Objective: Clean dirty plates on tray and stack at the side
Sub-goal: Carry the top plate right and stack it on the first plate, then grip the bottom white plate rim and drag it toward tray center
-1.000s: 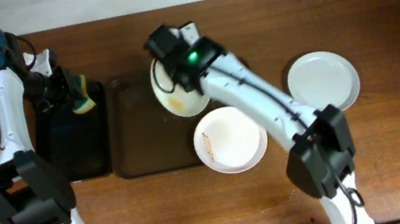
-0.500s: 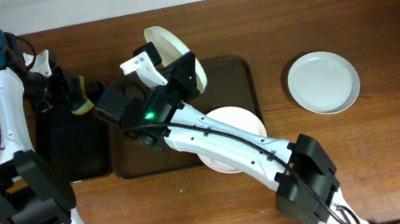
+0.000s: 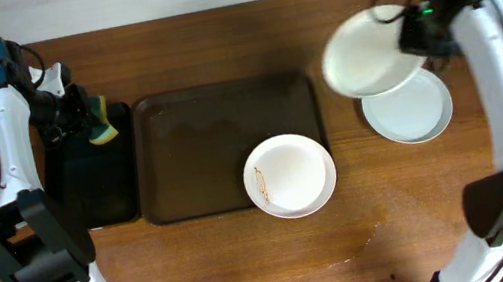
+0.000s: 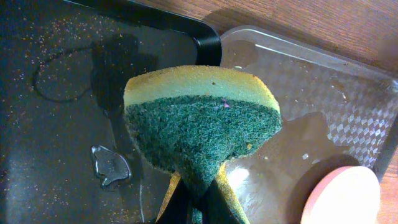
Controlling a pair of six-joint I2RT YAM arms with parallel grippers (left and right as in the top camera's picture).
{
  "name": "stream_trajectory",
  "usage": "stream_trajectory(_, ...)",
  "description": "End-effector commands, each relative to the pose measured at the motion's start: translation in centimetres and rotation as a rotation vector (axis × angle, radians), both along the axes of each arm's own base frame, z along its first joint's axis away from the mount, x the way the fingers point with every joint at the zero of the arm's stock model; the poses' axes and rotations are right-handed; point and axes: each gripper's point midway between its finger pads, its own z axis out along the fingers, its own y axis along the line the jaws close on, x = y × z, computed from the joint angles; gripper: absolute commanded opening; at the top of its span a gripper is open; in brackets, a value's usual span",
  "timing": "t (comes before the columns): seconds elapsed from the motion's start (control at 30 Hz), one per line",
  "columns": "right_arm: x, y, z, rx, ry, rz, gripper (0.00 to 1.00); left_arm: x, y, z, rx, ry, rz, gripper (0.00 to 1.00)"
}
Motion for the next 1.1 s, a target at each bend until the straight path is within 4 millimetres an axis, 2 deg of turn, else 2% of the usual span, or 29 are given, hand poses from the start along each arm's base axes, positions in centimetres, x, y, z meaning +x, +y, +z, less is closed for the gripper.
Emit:
stream_trajectory(0.0,-2.4,-4.4,-3.5,0.07,0.103,-0.124,0.04,0.4,0.0,0.7,0.01,-0.029,-0.016,0.0)
stream_trajectory(0.07,-3.8,-7.1,-6.6,0.082,0.151,-0.201,0.04,0.4,0.0,0.7,0.01,-0.03,-0.016,0.0)
stream_trajectory(0.13,-4.7,-8.6,-10.3,0.093,0.176,-0.249,0.04,0.4,0.1,0.7,0.01,-0.03,-0.016,0.0)
stream_trajectory(0.2,-4.5,-8.3,-13.8,0.119,0.16,-0.247,0.04,0.3,0.7,0.5,0.046,-0.02,-0.009,0.0)
stream_trajectory(0.23,-4.4,-7.8,-14.7,0.146,0.154,-0.24,0.09,0.2,0.9,0.4,0.063,-0.012,-0.006,0.0)
stream_trajectory(0.3,-4.7,-6.8,-16.3,0.194,0.157,-0.23,0.45,-0.1,1.2,0.3,0.079,-0.001,-0.003,0.0)
stream_trajectory(0.33,-5.1,-6.1,-17.0,0.228,0.168,-0.221,0.61,-0.2,1.3,0.2,0.083,0.005,-0.003,0.0)
stream_trajectory(0.37,-4.5,-4.6,-16.8,0.305,0.151,-0.132,0.66,-0.3,1.3,0.2,0.083,0.008,-0.003,0.0)
stream_trajectory(0.47,-2.8,0.7,-14.0,0.526,0.062,0.068,0.68,-0.3,1.2,0.2,0.083,0.009,-0.003,0.0)
stream_trajectory(0.5,-2.4,3.8,-13.1,0.581,0.042,0.173,0.7,-0.3,1.2,0.2,0.082,0.008,-0.002,0.0)
stream_trajectory(0.6,-3.2,9.8,-13.4,0.58,0.117,0.317,0.7,-0.3,1.2,0.2,0.078,0.009,-0.002,0.0)
stream_trajectory(0.63,-3.9,12.2,-13.6,0.57,0.154,0.359,0.67,-0.3,1.0,0.2,0.078,0.01,-0.002,0.0)
stream_trajectory(0.67,-5.1,13.5,-14.3,0.489,0.224,0.328,0.65,-0.3,0.5,0.2,0.077,0.012,-0.014,0.0)
stream_trajectory(0.8,-8.3,15.7,-15.8,0.289,0.345,0.302,0.48,0.5,-4.0,0.3,0.085,-0.008,-0.117,0.0)
stream_trajectory(0.87,-10.0,16.5,-17.7,0.254,0.409,0.317,0.38,1.3,-6.3,0.3,0.116,-0.042,-0.171,0.0)
stream_trajectory(0.97,-11.2,16.3,-19.3,0.246,0.463,0.314,0.31,1.6,-6.8,0.4,0.118,-0.057,-0.182,0.0)
stream_trajectory(1.07,-11.0,17.1,-19.7,0.252,0.445,0.341,0.19,1.7,-6.8,0.4,0.118,-0.058,-0.181,0.0)
